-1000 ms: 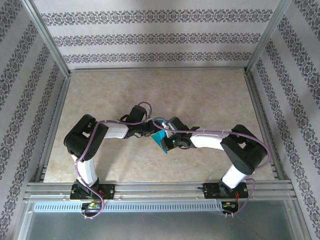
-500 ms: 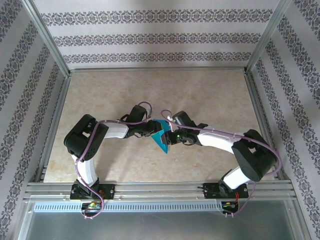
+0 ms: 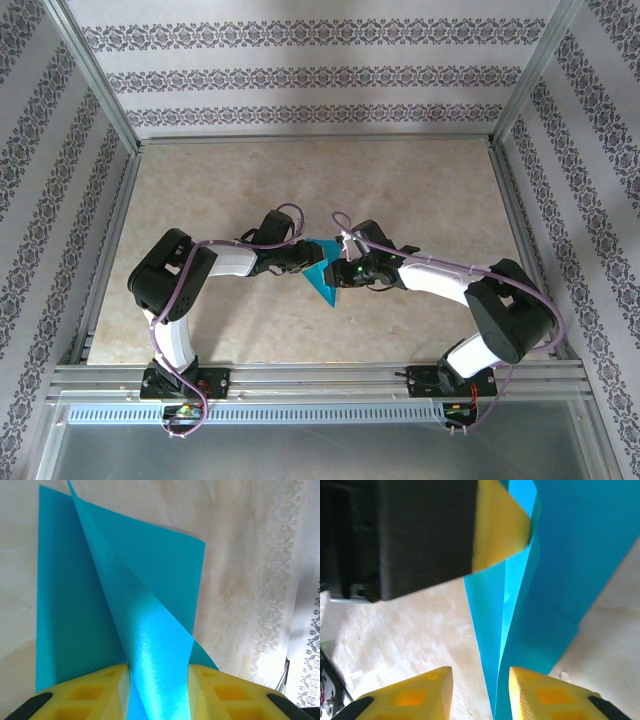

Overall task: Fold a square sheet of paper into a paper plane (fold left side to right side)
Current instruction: Fourth fold the wing at the center of the table.

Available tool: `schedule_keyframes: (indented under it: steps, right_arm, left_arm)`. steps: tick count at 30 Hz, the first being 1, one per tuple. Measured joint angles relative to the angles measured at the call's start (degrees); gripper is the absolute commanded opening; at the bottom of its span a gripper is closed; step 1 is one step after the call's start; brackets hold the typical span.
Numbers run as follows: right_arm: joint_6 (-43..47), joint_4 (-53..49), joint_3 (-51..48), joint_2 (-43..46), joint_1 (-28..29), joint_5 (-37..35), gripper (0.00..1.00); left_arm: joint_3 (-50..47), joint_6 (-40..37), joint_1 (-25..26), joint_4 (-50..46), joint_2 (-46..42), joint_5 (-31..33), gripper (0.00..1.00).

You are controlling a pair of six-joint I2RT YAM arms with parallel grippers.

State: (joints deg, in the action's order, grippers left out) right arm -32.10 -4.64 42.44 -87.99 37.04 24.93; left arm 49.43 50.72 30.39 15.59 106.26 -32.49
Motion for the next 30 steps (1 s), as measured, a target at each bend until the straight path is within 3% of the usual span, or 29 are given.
schedule_keyframes:
  steps: [16,30]
  right_arm:
    - [-5.1,-3.8,-0.7,-1.8,4.1,-1.7,0.30]
    - [-5.5,-5.0,-0.7,-3.4,4.9,-3.0,0.20]
  left_arm:
    - [0.0,-0.2,0.0,0.0,0.0,0.0,0.36]
    - [0.0,-0.2,0.0,0.0,0.0,0.1,0.36]
